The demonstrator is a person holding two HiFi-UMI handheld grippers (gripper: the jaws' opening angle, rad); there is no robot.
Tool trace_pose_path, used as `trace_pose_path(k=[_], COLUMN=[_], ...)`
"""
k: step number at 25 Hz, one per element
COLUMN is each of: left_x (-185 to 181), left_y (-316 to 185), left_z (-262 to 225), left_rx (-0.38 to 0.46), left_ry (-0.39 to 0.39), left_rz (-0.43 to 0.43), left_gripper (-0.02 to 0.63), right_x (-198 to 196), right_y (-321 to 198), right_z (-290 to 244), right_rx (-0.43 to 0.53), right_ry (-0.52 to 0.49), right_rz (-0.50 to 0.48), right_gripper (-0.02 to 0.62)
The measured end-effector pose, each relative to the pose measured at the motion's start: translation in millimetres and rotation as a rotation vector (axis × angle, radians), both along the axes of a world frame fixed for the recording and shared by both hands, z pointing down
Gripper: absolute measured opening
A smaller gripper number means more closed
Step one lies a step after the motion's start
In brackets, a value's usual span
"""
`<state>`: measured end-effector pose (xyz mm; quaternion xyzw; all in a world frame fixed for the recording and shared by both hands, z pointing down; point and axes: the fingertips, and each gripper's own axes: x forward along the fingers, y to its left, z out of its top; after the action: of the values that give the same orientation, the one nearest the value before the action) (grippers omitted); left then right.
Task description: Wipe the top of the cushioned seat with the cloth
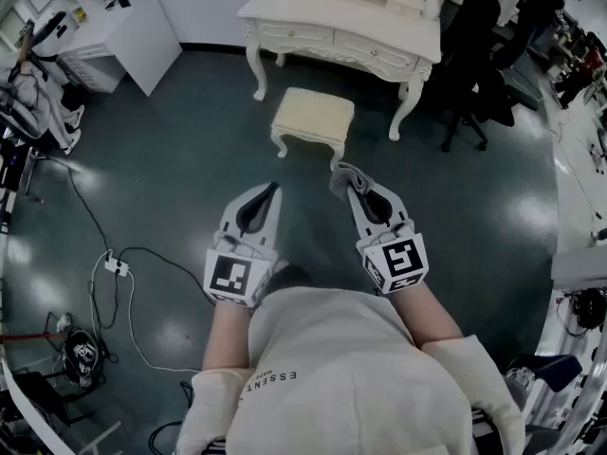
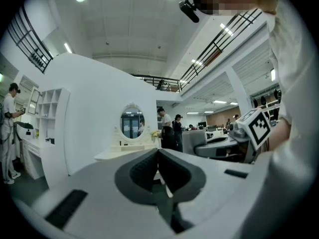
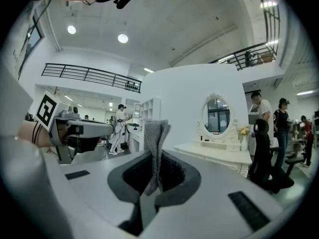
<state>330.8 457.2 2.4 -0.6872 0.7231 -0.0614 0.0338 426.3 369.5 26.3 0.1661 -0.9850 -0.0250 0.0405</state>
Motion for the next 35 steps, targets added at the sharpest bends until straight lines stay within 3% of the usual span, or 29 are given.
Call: trace_pose_path(k=[11,22,29,35], left_x=[2.4,-12.8,-76.1,-157.8], left_y=[-14.3,-51.5,-95.5,-154.4], left_z=[10.3,5.3,13.9,16.0], left_rx=[-0.034,-0.018,-0.035,-0.055], left_ry=[0.000,0.027,0.047,0.106], left_rz=[0.017,0.053,0.091,0.176], left_gripper=[0.002,0.002,0.002,0.002], right_x=[-5.6,-16.7,-68.2,-143.2], right_y=[-10.7,-42.4,-87.1,-149.1], right_z=[-5.3,7.3,22.8,28.0], right_rx=[0.003,-0.070,-0.118,-0.127], right_ry=[-0.032,-0.021,-0.002,0.029], right_rz=[-0.012,0.008,0.082,0.173], right_gripper=[0.028,0.028,0.028,0.028])
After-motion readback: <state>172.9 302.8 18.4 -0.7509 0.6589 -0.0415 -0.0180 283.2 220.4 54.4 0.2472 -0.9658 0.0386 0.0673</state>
